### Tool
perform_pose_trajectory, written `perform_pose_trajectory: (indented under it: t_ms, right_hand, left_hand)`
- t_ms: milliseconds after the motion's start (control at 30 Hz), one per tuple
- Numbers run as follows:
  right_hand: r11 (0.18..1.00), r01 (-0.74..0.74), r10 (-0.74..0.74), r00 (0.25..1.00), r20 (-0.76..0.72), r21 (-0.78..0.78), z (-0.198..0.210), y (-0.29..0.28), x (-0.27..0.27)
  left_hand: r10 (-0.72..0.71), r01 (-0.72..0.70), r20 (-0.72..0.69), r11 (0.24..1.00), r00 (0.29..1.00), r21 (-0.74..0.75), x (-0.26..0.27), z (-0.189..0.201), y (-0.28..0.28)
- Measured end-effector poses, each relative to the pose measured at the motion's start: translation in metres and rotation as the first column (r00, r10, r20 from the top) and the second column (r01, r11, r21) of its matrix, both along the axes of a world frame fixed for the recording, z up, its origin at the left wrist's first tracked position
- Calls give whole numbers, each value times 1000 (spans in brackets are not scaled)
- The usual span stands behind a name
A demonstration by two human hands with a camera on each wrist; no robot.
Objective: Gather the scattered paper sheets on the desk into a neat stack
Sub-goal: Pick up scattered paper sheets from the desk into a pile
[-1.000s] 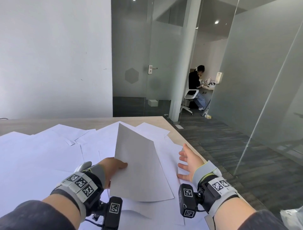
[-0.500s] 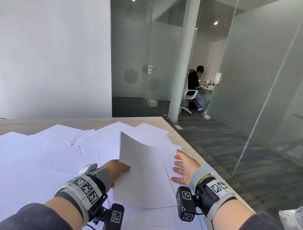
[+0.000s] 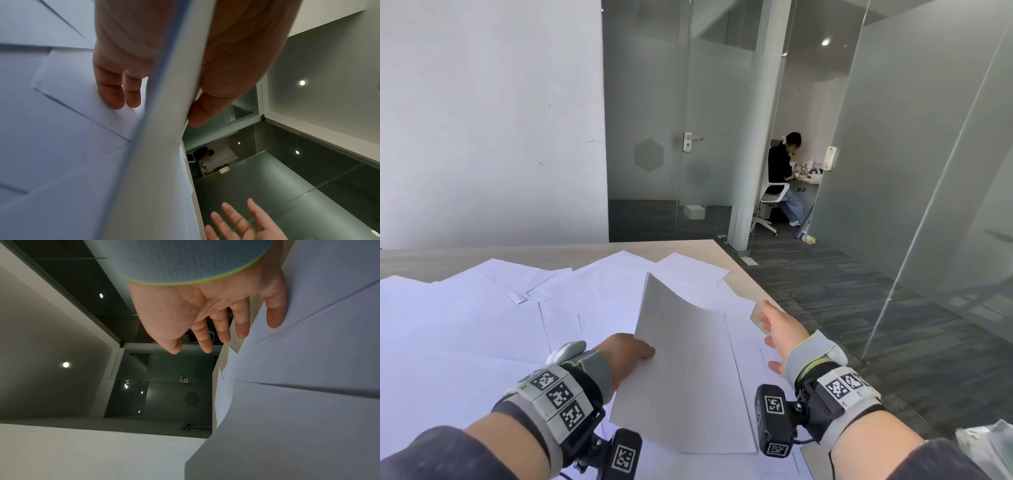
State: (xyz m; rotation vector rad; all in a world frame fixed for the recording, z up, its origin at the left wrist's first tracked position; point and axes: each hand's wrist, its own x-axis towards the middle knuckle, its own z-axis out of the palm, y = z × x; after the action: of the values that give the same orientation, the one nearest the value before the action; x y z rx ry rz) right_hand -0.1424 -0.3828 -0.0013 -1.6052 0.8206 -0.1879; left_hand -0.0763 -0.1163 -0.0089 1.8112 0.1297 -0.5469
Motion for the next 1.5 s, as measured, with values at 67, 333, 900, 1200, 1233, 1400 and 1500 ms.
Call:
perform_pose_trajectory:
  t_ms: [67,333,900,1200,1233,1400,1500]
  right_hand:
    - [1000,-3,3,1000,-2,0,0,-3,-1]
    - [987,13,-24,998,64,160,-4,-4,-2]
    - [973,-30,4,994,112,230,-11,-5,-6]
    - [990,-41,18,986,166,135,-18,5,-9]
    - [994,-39,21,985,172,100,-20,5,-8]
    - [972,-168,136,973,188,163,-26,16,-1]
    - [907,-296,212,936,280,301,-25,28,1]
  left_hand:
    - [-1,1,-2,1000,1000,-5,1,0,-2]
    - [57,-57,-3,997,998,-59,5,0,-6]
    - [-66,66,-4,996,998,-60,1,-15,-14]
    - [-72,92,221,992,973,-82,-4,-9,-7]
    - [-61,94,266,989,962,-110,-6,-4,-5]
    - [-86,198,503,964,860,-175,-14,28,16]
    - [-15,188,513,939,858,-288,-13,38,30]
